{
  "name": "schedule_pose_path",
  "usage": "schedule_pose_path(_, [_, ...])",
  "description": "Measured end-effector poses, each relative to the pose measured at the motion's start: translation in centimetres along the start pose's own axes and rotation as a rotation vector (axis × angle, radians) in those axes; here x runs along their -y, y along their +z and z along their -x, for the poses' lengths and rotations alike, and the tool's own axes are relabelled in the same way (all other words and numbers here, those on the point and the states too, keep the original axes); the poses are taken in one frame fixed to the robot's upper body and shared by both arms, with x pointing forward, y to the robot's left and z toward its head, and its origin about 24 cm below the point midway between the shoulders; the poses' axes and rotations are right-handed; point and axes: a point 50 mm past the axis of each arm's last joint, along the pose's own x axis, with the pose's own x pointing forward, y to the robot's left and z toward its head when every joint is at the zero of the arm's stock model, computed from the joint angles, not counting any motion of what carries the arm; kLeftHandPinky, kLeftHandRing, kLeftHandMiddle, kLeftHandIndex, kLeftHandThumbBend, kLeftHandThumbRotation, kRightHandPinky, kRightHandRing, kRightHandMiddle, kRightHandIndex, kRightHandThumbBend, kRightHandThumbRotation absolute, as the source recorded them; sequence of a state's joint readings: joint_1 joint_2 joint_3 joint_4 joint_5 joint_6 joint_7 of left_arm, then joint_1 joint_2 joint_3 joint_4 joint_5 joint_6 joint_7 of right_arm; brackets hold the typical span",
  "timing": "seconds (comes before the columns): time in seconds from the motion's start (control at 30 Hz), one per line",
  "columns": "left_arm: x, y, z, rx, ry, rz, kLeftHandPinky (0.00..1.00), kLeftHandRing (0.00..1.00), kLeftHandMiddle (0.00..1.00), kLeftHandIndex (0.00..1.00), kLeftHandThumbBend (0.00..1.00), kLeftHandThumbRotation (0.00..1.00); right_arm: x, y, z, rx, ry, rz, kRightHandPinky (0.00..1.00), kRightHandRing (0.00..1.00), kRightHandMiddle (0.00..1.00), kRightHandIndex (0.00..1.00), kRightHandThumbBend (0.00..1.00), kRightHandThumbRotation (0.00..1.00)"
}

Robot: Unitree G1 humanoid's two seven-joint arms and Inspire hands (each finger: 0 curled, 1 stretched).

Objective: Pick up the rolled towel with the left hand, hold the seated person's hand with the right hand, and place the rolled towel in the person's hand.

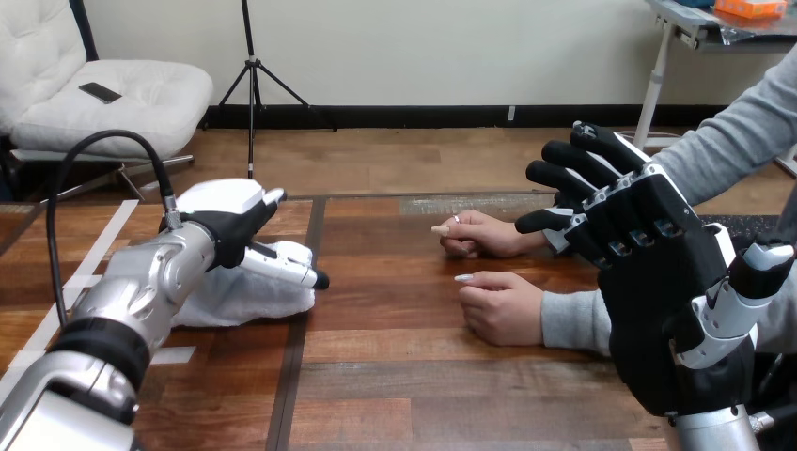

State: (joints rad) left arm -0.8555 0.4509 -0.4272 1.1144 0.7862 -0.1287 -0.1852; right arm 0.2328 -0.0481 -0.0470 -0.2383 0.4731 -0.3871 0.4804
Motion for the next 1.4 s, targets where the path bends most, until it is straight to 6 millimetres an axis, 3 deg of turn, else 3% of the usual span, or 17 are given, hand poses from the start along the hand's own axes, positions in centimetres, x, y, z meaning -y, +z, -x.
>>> schedule_pose_path(0.3, [-0.3, -0.2, -0.3, -0.075, -0.131, 0.033, 1.0, 1.0, 1.0, 1.0, 1.0, 0.56, 0.0, 0.0, 0.0, 0.001, 0.003, 0.002, 0.59, 0.78, 0.79, 0.78, 0.91, 1.0])
schedule_pose_path(0.83, [-1.3, -0.4, -0.3, -0.114, -0.214, 0.04, 1.0, 1.0, 1.0, 1.0, 1.0, 0.55, 0.1, 0.1, 0.0, 0.002, 0.004, 0.003, 0.6, 0.78, 0.79, 0.78, 0.92, 1.0])
schedule_pose_path(1.4, [-1.1, -0.6, -0.2, -0.135, -0.249, 0.032, 1.0, 1.0, 1.0, 1.0, 1.0, 0.46, 0.0, 0.1, 0.0, 0.002, 0.015, 0.002, 0.6, 0.78, 0.79, 0.79, 0.92, 1.0])
